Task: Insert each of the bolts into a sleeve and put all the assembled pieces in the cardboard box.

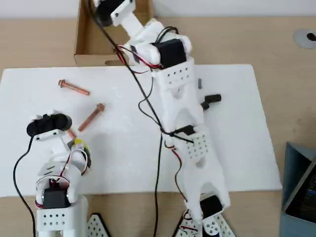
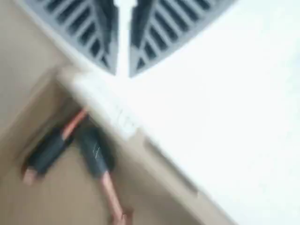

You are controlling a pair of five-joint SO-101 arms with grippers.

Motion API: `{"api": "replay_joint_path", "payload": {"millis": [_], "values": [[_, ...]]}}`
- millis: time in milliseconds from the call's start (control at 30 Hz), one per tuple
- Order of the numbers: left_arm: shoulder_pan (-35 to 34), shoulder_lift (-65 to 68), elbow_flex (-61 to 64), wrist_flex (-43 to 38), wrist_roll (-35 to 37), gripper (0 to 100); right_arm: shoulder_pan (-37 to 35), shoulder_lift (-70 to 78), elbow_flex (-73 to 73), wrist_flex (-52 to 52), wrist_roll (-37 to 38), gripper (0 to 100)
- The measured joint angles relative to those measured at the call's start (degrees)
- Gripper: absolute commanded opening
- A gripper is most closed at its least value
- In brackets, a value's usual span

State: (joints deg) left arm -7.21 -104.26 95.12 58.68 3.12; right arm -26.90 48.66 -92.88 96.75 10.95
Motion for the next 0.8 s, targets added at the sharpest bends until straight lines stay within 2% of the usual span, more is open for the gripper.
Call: {"api": "replay_joint_path", "payload": {"millis": [167,400,600,800], "values": [[0.00,0.00,0.00,0.00,0.00,0,2.99,-2.29,0.00,4.48,-6.42,0.9],[0.00,0.00,0.00,0.00,0.00,0,5.98,-8.00,3.08,4.48,-7.91,0.9],[0.00,0.00,0.00,0.00,0.00,0,8.26,-18.73,17.67,4.48,-12.48,0.9],[0.00,0.00,0.00,0.00,0.00,0,11.25,-26.73,36.31,4.48,-13.10,0.9]]}}
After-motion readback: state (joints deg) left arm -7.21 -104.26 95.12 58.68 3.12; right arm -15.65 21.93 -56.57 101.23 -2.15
